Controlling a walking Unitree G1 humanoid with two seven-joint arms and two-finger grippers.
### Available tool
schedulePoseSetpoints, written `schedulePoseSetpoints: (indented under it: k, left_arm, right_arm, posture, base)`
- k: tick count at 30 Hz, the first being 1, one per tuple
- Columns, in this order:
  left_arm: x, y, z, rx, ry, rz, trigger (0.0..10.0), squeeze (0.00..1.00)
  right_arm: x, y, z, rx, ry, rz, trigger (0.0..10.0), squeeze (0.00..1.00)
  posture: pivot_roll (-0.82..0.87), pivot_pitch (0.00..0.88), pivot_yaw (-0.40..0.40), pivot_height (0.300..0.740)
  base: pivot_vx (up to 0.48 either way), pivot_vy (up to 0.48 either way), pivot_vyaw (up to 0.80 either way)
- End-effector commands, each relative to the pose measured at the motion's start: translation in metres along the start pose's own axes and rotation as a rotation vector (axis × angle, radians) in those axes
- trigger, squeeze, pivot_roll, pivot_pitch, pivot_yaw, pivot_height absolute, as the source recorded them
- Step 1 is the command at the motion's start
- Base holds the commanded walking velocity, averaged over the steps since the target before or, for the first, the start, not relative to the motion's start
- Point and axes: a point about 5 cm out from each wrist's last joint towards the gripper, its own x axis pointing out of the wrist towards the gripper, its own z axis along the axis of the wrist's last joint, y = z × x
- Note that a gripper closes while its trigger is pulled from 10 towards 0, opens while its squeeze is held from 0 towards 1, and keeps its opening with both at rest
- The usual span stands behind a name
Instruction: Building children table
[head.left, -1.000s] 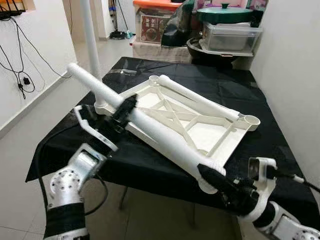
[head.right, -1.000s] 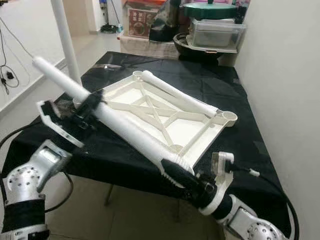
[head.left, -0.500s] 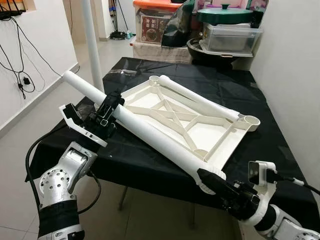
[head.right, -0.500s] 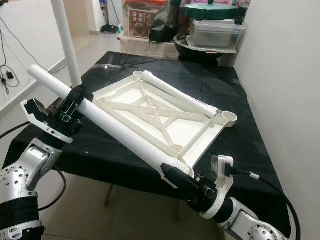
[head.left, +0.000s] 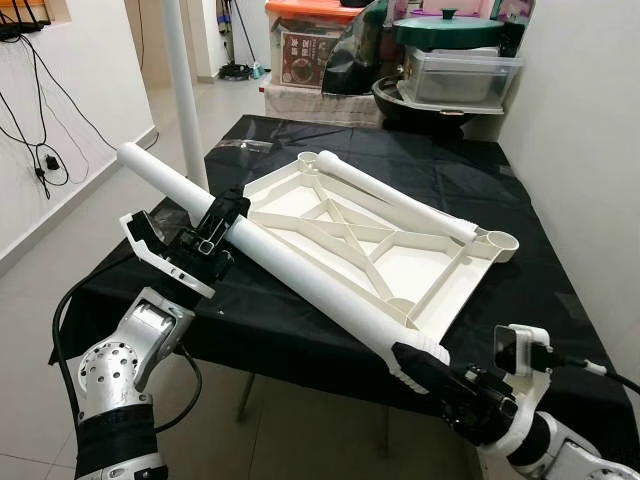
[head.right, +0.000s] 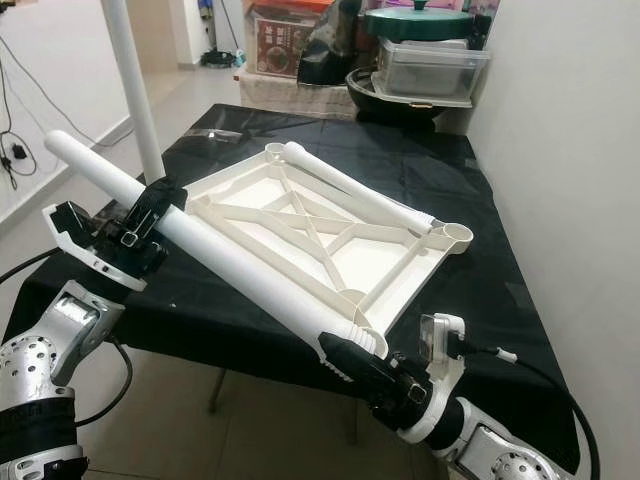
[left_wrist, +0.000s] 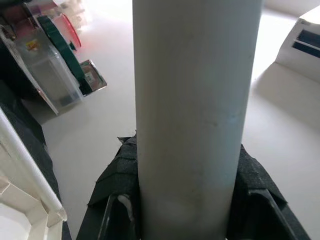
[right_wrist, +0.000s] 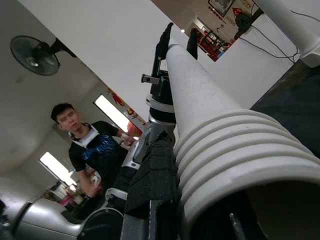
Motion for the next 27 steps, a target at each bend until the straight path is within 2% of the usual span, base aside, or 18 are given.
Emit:
schedulePoseSetpoints:
  k: [1,5,6,9,11,12,14,16,17,20,23,24,26,27]
  left_arm:
    - [0.004,0.002,-0.005,-0.008,0.034,0.018,10.0,0.00]
    - [0.007,0.002,-0.005,0.003,0.037,0.027,10.0,0.00]
    - [0.009,0.003,-0.002,0.008,0.025,0.035,10.0,0.00]
    - [0.010,0.004,0.001,0.018,0.015,0.043,10.0,0.00]
    - [0.013,0.003,0.007,0.043,0.006,0.045,10.0,0.00]
    - [0.013,0.003,0.007,0.043,0.006,0.045,10.0,0.00]
    - [0.016,0.002,0.015,0.067,0.001,0.039,10.0,0.00]
    - [0.016,0.002,0.015,0.067,0.001,0.039,10.0,0.00]
    - [0.019,0.002,0.019,0.083,-0.004,0.039,10.0,0.00]
    - [0.029,0.001,0.036,0.154,-0.016,0.043,10.0,0.00]
    - [0.032,0.000,0.040,0.176,-0.013,0.040,10.0,0.00]
    - [0.038,-0.002,0.041,0.212,0.010,0.026,10.0,0.00]
    - [0.038,-0.002,0.041,0.212,0.010,0.026,10.0,0.00]
    - [0.047,-0.007,0.036,0.301,0.074,-0.001,10.0,0.00]
  right_arm:
    - [0.002,-0.004,0.003,-0.053,0.006,-0.046,10.0,1.00]
    - [-0.002,-0.009,0.004,-0.056,-0.002,-0.080,10.0,1.00]
    - [-0.007,-0.010,0.003,-0.056,0.001,-0.094,10.0,0.00]
    - [-0.013,-0.011,0.002,-0.058,0.004,-0.119,10.0,0.00]
    - [-0.027,-0.012,0.003,-0.071,0.004,-0.157,10.0,0.00]
    - [-0.027,-0.012,0.003,-0.071,0.004,-0.157,10.0,0.00]
    - [-0.043,-0.011,0.007,-0.085,-0.009,-0.192,10.0,0.00]
    - [-0.043,-0.011,0.007,-0.085,-0.009,-0.192,10.0,0.00]
    - [-0.052,-0.011,0.010,-0.093,-0.016,-0.219,10.0,0.00]
    - [-0.075,-0.014,0.022,-0.176,-0.005,-0.332,10.0,0.00]
    - [-0.080,-0.017,0.027,-0.213,-0.007,-0.381,10.0,0.00]
    - [-0.084,-0.023,0.038,-0.300,-0.011,-0.472,10.0,0.00]
    - [-0.084,-0.023,0.038,-0.300,-0.011,-0.472,10.0,0.00]
    - [-0.079,-0.026,0.056,-0.388,-0.043,-0.533,10.0,0.00]
  posture:
    - [0.17,0.000,-0.081,0.740]
    - [0.17,0.000,-0.081,0.740]
    - [0.17,0.000,-0.082,0.740]
    - [0.17,0.000,-0.082,0.740]
    - [0.16,0.000,-0.081,0.740]
    - [0.16,0.000,-0.081,0.740]
    - [0.16,0.000,-0.079,0.740]
    - [0.16,0.000,-0.079,0.740]
    - [0.16,0.000,-0.079,0.740]
    - [0.15,0.000,-0.077,0.740]
    - [0.15,0.000,-0.077,0.740]
    - [0.15,0.000,-0.077,0.740]
    - [0.15,0.000,-0.077,0.740]
    - [0.15,0.000,-0.072,0.740]
  base:
    - [0.000,0.000,0.00]
    - [0.000,0.000,0.00]
    - [0.000,0.000,0.00]
    - [0.000,0.000,0.00]
    - [0.000,0.000,0.00]
    - [0.000,0.000,0.00]
    - [0.000,0.000,0.00]
    - [0.000,0.000,0.00]
    - [0.000,0.000,0.00]
    - [0.000,0.000,0.00]
    - [0.000,0.000,0.00]
    - [0.000,0.000,0.00]
    - [0.000,0.000,0.00]
    - [0.000,0.000,0.00]
